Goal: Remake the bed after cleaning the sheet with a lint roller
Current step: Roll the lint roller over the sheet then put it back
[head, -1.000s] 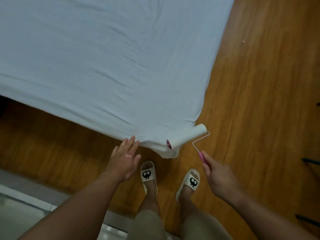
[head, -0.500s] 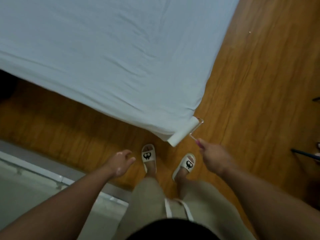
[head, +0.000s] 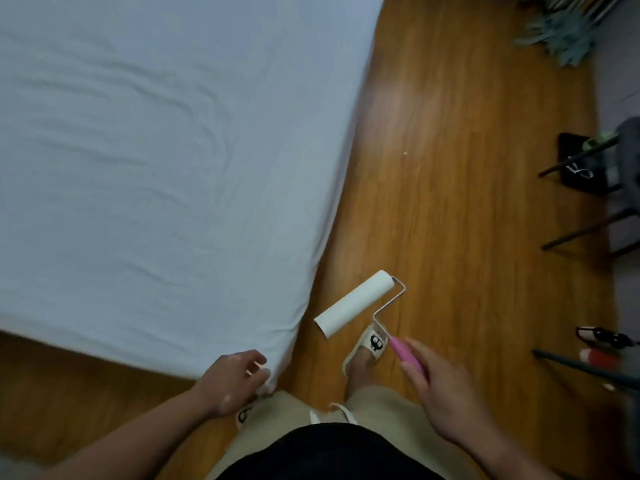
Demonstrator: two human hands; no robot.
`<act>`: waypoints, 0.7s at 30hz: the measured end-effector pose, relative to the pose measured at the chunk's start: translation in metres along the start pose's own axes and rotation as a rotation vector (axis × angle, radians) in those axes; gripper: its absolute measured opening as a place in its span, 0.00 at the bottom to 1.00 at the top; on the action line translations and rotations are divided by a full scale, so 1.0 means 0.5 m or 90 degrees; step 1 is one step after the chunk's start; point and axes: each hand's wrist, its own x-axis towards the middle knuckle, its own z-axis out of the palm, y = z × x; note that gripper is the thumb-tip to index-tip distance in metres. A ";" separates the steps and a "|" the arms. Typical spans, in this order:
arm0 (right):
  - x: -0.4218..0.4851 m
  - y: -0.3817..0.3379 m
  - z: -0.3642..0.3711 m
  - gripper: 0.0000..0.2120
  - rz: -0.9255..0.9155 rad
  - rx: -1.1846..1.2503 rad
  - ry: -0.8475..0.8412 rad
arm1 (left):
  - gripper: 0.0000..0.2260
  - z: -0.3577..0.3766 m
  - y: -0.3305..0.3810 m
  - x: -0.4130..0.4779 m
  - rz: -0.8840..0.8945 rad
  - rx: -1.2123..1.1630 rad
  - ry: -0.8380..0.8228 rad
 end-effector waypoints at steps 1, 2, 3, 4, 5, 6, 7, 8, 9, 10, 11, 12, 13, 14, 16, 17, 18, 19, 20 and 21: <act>0.019 0.015 -0.032 0.27 0.004 0.023 0.002 | 0.13 -0.020 0.078 0.022 0.015 -0.014 0.011; 0.038 0.032 -0.065 0.27 0.013 0.037 0.002 | 0.11 -0.037 0.157 0.044 0.033 -0.032 0.025; 0.059 0.050 -0.099 0.22 0.022 0.046 0.001 | 0.09 -0.051 0.233 0.067 0.052 -0.057 0.035; 0.082 0.070 -0.135 0.18 0.034 0.050 0.001 | 0.08 -0.062 0.306 0.090 0.066 -0.086 0.038; 0.109 0.091 -0.172 0.15 0.044 0.049 0.004 | 0.08 -0.072 0.371 0.113 0.073 -0.118 0.038; 0.137 0.111 -0.211 0.14 0.052 0.044 0.008 | 0.08 -0.081 0.428 0.136 0.074 -0.152 0.041; 0.165 0.130 -0.248 0.14 0.059 0.037 0.013 | 0.08 -0.089 0.476 0.160 0.065 -0.191 0.049; 0.193 0.146 -0.286 0.14 0.064 0.037 0.017 | 0.09 -0.097 0.517 0.186 0.046 -0.247 0.055; 0.220 0.154 -0.324 0.14 0.067 0.042 0.017 | 0.12 -0.109 0.554 0.211 0.024 -0.315 0.056; 0.246 0.158 -0.359 0.14 0.071 0.051 0.015 | 0.18 -0.124 0.588 0.238 0.006 -0.382 0.049; 0.274 0.156 -0.394 0.15 0.070 0.057 0.012 | 0.25 -0.144 0.621 0.268 -0.006 -0.437 0.038; 0.304 0.152 -0.425 0.16 0.070 0.063 0.007 | 0.32 -0.168 0.653 0.301 -0.013 -0.478 0.028; 0.337 0.143 -0.456 0.18 0.067 0.074 0.002 | 0.37 -0.193 0.683 0.338 -0.016 -0.508 0.020; 0.371 0.131 -0.487 0.21 0.068 0.087 -0.004 | 0.39 -0.220 0.713 0.374 -0.008 -0.530 0.018; 0.448 0.102 -0.549 0.20 0.068 0.109 -0.014 | 0.37 -0.278 0.770 0.452 0.021 -0.603 0.026; 0.491 0.085 -0.582 0.19 0.064 0.112 -0.015 | 0.35 -0.310 0.797 0.494 0.029 -0.654 0.030; 0.534 0.066 -0.616 0.21 0.063 0.115 -0.013 | 0.32 -0.343 0.825 0.536 0.030 -0.694 0.031; 0.580 0.048 -0.651 0.25 0.058 0.122 -0.006 | 0.28 -0.378 0.853 0.577 0.032 -0.722 0.030; 0.627 0.033 -0.685 0.29 0.059 0.129 0.000 | 0.24 -0.416 0.881 0.618 0.032 -0.740 0.027; 0.673 0.017 -0.722 0.28 0.064 0.123 0.000 | 0.21 -0.458 0.911 0.657 0.028 -0.752 0.021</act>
